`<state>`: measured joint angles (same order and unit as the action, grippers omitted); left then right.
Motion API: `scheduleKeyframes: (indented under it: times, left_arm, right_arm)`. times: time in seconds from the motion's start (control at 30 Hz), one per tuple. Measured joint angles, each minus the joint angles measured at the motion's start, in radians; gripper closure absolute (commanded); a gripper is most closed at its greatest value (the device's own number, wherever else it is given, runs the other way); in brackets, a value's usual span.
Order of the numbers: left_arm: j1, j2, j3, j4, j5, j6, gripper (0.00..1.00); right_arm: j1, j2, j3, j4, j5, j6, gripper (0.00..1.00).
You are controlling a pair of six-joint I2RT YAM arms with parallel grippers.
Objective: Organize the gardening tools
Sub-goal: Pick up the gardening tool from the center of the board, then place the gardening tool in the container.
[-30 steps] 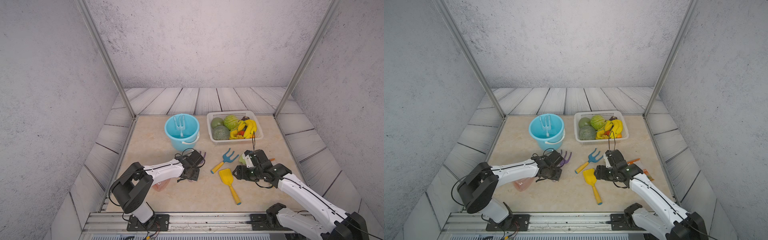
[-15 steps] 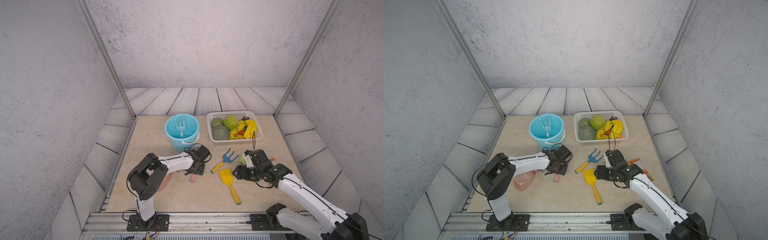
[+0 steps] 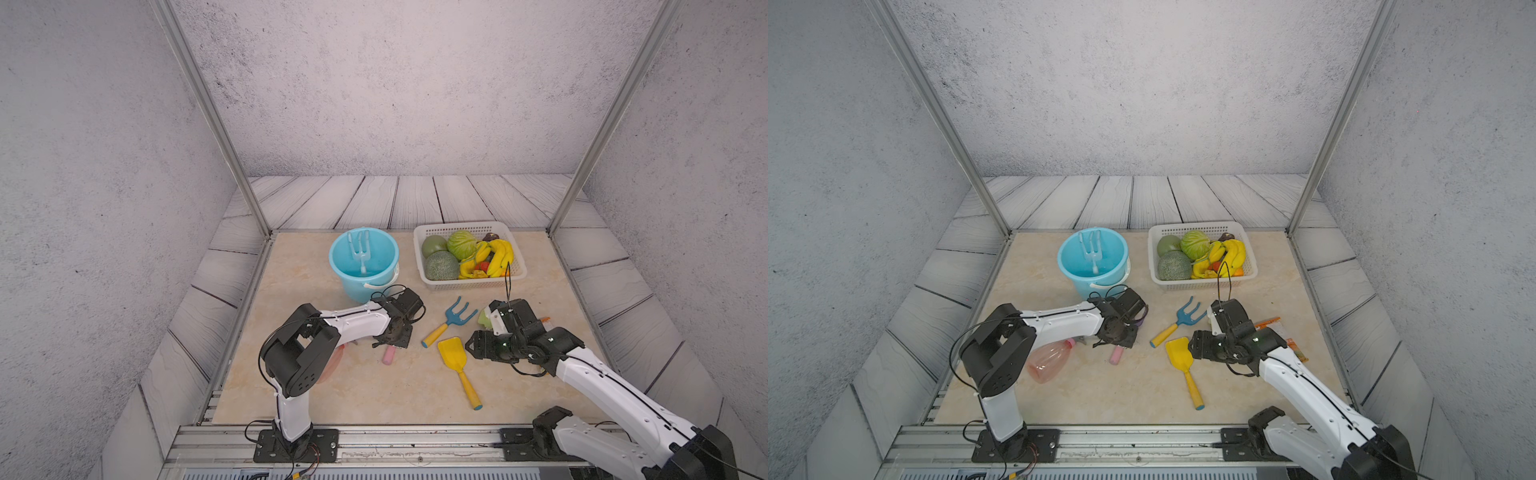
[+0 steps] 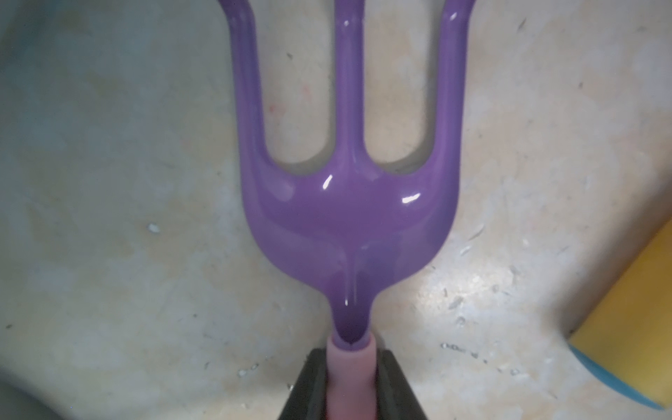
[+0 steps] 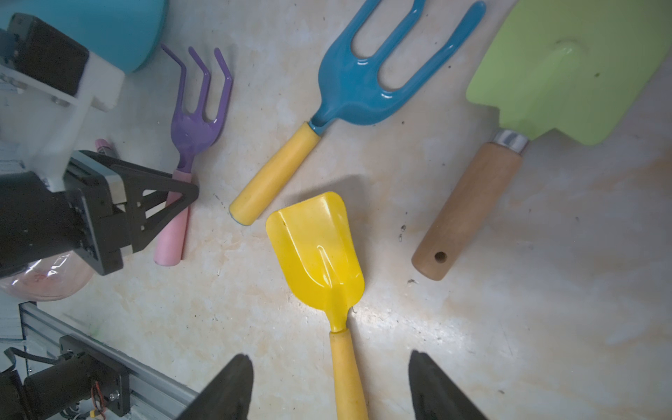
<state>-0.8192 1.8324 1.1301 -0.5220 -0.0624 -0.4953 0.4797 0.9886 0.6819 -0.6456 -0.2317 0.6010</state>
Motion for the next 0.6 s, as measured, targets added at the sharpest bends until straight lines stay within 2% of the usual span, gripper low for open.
scheduleKeyframes:
  times: [0.1,0.37,0.6]
  left_arm:
    - [-0.013,-0.048,-0.003,-0.010,0.009,0.000,1.00]
    - [-0.036,-0.312,0.008,-0.036,0.013,0.001,1.00]
    - [-0.016,-0.453,0.101,-0.065,-0.075,0.045,1.00]
  right_arm:
    - [0.000,0.000,0.000,0.000,0.002,0.001,0.27]
    - [0.000,-0.029,0.014,-0.009,0.014,0.000,0.27]
    - [0.000,-0.050,0.040,-0.009,0.018,-0.003,0.27]
